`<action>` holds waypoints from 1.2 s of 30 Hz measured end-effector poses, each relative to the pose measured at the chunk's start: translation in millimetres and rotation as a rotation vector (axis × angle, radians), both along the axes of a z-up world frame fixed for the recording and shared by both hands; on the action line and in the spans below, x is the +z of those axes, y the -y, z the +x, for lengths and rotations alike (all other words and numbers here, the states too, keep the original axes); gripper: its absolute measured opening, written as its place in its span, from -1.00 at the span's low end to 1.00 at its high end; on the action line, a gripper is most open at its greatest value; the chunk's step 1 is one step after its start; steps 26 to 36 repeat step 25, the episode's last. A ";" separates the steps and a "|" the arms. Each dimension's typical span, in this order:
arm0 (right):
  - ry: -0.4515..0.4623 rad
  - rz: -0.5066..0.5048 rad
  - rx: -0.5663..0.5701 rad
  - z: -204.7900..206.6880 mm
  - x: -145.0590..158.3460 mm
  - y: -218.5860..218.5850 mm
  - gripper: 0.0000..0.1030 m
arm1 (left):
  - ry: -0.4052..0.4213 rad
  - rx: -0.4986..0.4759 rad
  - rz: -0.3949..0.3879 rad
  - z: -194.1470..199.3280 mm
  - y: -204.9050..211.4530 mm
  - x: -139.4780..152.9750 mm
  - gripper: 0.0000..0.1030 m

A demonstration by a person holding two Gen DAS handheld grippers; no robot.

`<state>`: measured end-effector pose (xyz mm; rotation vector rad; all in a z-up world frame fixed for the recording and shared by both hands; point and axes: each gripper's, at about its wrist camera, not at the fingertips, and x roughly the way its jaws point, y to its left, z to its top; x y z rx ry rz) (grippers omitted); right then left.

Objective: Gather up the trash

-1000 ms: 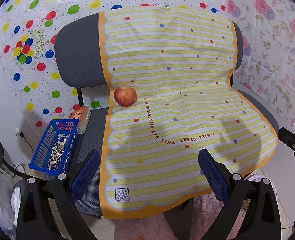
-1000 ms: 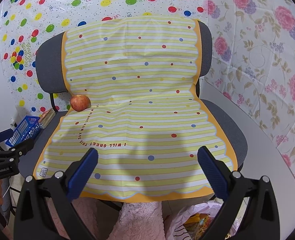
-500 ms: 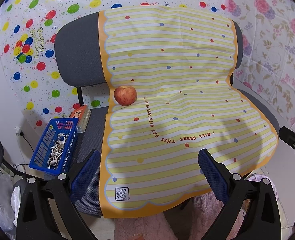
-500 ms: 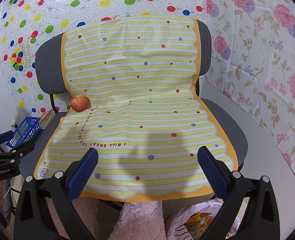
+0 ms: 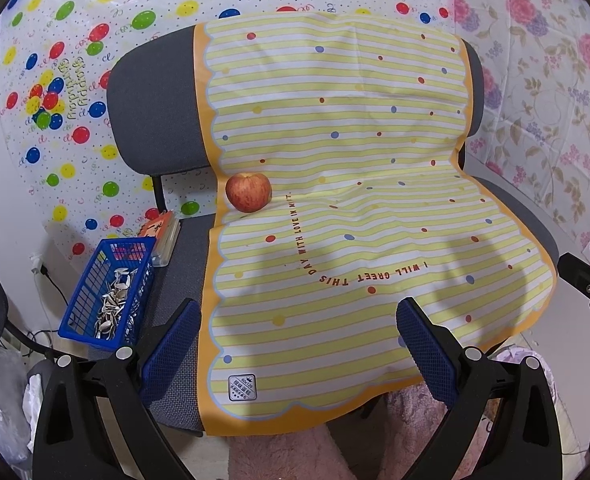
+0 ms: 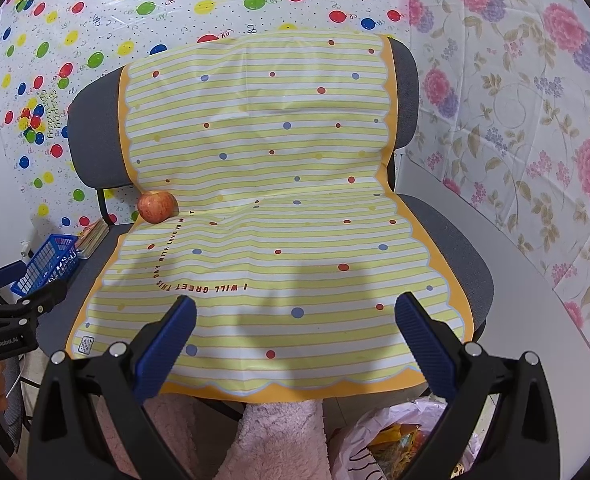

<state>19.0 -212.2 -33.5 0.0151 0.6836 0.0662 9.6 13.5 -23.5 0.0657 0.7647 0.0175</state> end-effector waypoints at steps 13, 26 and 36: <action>-0.002 0.007 -0.009 -0.2 -1.4 1.8 0.89 | 0.013 -0.012 0.002 -1.0 2.5 2.8 0.88; -0.028 0.006 -0.004 17.0 -9.6 1.2 0.89 | 0.008 0.001 0.041 14.3 7.1 -3.3 0.88; -0.028 0.006 -0.004 17.0 -9.6 1.2 0.89 | 0.008 0.001 0.041 14.3 7.1 -3.3 0.88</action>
